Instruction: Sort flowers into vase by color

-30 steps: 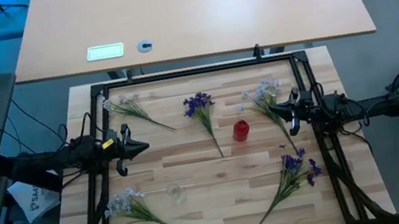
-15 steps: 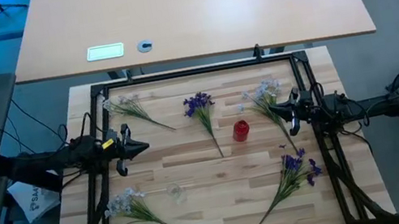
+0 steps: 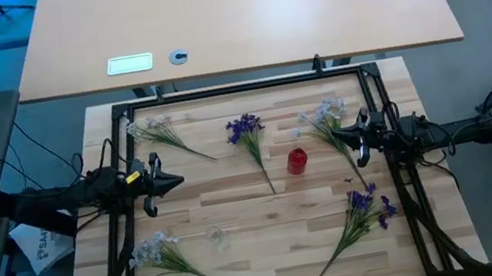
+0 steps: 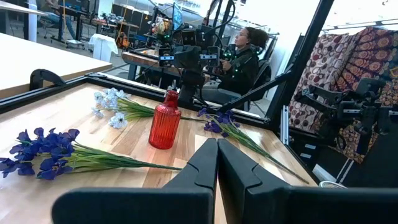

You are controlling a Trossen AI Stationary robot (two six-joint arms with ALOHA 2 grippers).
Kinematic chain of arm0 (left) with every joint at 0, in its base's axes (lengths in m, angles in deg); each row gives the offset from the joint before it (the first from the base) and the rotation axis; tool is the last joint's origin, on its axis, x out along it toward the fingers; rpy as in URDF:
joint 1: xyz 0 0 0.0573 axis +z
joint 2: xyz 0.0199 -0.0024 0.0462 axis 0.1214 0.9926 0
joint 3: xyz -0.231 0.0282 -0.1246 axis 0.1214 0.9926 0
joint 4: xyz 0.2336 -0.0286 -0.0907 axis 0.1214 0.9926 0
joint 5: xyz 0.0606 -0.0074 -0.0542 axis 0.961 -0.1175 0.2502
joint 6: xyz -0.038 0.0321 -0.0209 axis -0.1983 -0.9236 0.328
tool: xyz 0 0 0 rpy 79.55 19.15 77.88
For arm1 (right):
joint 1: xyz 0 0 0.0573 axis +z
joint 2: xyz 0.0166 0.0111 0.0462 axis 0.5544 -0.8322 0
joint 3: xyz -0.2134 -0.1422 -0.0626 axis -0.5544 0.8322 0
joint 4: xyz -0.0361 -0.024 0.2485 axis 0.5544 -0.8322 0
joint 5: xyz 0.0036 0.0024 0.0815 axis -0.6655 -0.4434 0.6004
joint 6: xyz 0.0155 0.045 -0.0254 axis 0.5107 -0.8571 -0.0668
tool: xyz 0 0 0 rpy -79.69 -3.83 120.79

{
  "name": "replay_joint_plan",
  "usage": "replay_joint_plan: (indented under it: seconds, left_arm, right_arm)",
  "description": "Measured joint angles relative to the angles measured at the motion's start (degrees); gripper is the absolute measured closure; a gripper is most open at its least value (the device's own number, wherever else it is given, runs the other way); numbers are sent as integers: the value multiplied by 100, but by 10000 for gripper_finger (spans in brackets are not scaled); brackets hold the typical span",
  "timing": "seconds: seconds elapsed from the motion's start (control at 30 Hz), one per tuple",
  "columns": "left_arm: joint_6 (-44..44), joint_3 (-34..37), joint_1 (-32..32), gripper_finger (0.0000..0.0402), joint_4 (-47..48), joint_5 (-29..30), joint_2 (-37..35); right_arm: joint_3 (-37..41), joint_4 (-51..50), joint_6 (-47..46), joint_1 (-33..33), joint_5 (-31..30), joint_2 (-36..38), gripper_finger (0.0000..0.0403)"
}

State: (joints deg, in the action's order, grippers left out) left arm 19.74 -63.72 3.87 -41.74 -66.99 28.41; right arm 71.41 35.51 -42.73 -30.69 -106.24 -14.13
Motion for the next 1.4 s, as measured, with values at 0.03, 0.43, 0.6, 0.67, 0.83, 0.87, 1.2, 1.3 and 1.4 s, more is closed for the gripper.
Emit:
replay_joint_plan:
  seconds: [0.03, 0.43, 0.6, 0.67, 0.83, 0.87, 1.2, 1.3, 1.4]
  left_arm:
    - [1, 2, 0, 401, 1, 2, 0]
    - [0, 2, -1, 401, 0, 2, -2]
    - [0, 1, 0, 401, 0, 1, 0]
    - [0, 0, 1, 401, 0, 0, 0]
    - [0, 1, -1, 401, 0, 1, -1]
    - [0, 1, 1, 401, 1, 1, -2]
    - [0, 2, 0, 401, 2, 1, -1]
    - [0, 0, -1, 401, 2, 0, -2]
    - [0, 0, 1, 401, 2, 2, 0]
  right_arm:
    - [1, 1, 1, 1, 0, -1, 402]
    - [0, 2, 1, 1, 0, 1, 402]
    - [1, 2, 0, 1, 0, 0, 402]
    - [2, 20, -21, 0, -1, -1, 402]
    - [7, 1312, -1036, -4, -88, -16, 402]
    - [7, 1666, -1367, -4, -166, -17, 402]
    - [-289, 4491, -2369, -4, -216, -1067, 402]
    - [-965, 4229, -2052, -4, -241, -2067, 402]
    - [-1767, 3295, -1843, -82, -458, -3062, 402]
